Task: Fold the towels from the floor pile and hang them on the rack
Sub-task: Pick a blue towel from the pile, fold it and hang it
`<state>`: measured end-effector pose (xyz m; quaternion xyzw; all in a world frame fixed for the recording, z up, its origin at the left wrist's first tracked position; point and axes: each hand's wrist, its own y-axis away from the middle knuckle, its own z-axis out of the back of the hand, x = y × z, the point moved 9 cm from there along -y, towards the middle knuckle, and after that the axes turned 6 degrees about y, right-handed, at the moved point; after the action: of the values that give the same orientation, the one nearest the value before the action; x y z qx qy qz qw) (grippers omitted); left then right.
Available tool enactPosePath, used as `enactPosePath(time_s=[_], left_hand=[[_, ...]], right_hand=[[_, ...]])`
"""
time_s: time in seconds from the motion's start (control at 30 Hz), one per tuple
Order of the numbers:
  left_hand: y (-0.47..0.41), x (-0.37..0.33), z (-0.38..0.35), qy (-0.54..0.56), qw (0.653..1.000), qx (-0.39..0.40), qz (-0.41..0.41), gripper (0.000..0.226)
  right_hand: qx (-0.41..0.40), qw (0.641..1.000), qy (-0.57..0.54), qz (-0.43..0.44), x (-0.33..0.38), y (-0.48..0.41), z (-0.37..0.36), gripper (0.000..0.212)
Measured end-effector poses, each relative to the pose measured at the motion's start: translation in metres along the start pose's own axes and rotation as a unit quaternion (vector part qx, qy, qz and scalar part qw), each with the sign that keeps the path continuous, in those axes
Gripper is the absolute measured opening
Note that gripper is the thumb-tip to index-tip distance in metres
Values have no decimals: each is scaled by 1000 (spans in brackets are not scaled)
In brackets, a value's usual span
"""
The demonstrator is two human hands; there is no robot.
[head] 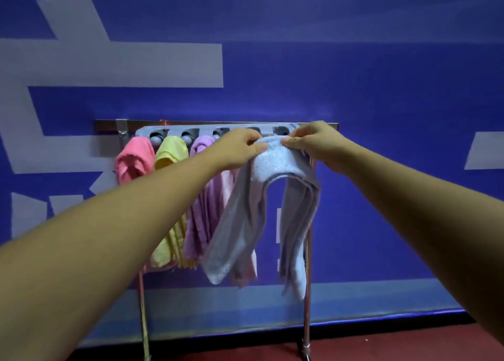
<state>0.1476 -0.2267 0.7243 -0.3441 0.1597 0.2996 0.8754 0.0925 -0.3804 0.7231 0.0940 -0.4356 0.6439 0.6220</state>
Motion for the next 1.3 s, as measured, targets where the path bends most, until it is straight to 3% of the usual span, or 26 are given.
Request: enactPosePath(time_s=[0.13, 0.27, 0.4, 0.5, 0.6, 0.77, 0.83, 0.9, 1.0, 1.1, 1.17, 1.3], left_hand=[[-41, 19, 3, -69, 997, -33, 18, 27], [-75, 29, 10, -118, 992, -35, 39, 14], [-93, 40, 13, -162, 980, -75, 82, 16], [-91, 53, -1, -207, 970, -62, 110, 18], [-90, 59, -13, -271, 955, -61, 103, 24], [-87, 51, -19, -359, 927, -80, 71, 22], [-83, 42, -15, -351, 929, -111, 38, 19], [-76, 33, -13, -297, 944, -140, -13, 18], [-63, 31, -19, -140, 981, -130, -39, 17], [-56, 29, -23, -85, 988, -126, -14, 26], [-55, 29, -28, -82, 991, -109, 3, 29], [-57, 33, -29, -155, 981, -115, 22, 14]], right_hand=[[-43, 997, 62, -2, -4, -39, -1, 27], [-70, 994, 87, -16, -14, -70, -1, 22], [-128, 987, 98, -11, -18, -96, -1, 14], [-155, 968, 197, -4, -17, -105, -9, 17], [-166, 942, 292, 26, -16, -109, -24, 9], [-206, 924, 315, 62, -24, -95, -16, 17], [-225, 929, 282, 78, -29, -77, -15, 20], [-194, 958, 205, 53, -43, -64, -23, 21], [-68, 997, -7, -43, -71, -59, -49, 22], [25, 977, -185, -98, -81, -56, -73, 11], [17, 975, -200, -91, -85, -61, -74, 18], [-65, 990, -116, -46, -79, -66, -47, 7]])
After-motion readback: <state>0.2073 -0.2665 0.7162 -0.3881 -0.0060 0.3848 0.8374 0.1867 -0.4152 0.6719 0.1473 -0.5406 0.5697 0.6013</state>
